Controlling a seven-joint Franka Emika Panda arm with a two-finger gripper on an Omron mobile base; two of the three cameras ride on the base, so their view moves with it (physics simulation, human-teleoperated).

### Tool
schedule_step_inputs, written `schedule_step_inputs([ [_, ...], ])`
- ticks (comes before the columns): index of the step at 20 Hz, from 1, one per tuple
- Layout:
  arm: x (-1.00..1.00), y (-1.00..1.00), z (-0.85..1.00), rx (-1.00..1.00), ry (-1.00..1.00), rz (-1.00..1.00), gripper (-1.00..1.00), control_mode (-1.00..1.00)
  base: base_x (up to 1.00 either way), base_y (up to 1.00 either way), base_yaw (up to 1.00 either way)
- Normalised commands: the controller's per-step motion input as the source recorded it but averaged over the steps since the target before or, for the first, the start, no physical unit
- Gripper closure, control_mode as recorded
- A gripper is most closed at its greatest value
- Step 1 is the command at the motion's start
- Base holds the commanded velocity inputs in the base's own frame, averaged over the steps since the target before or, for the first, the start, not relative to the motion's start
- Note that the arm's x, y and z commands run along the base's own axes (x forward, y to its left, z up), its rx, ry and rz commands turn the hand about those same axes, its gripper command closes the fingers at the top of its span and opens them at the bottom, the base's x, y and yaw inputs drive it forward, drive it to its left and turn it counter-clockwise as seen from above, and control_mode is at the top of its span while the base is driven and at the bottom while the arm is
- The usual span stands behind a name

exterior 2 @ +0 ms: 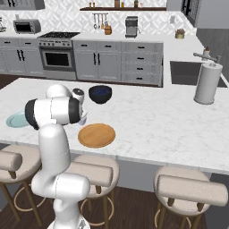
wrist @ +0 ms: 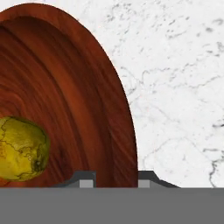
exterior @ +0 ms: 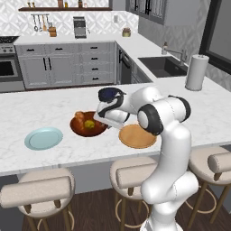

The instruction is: Pick the chicken drumstick and lemon from their plates and place them in the bowl. Then put the bowl in the fridge.

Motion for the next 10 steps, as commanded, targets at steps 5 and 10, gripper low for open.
schedule_step_inputs([
  [5,-0.48,-0.01,0.87,0.13,-0.05,0.00,1.00,-1.00,0.00,0.00,0.00],
  [10,-0.99,-0.25,1.00,0.15,-0.01,0.01,1.00,-1.00,0.00,0.00,0.00],
])
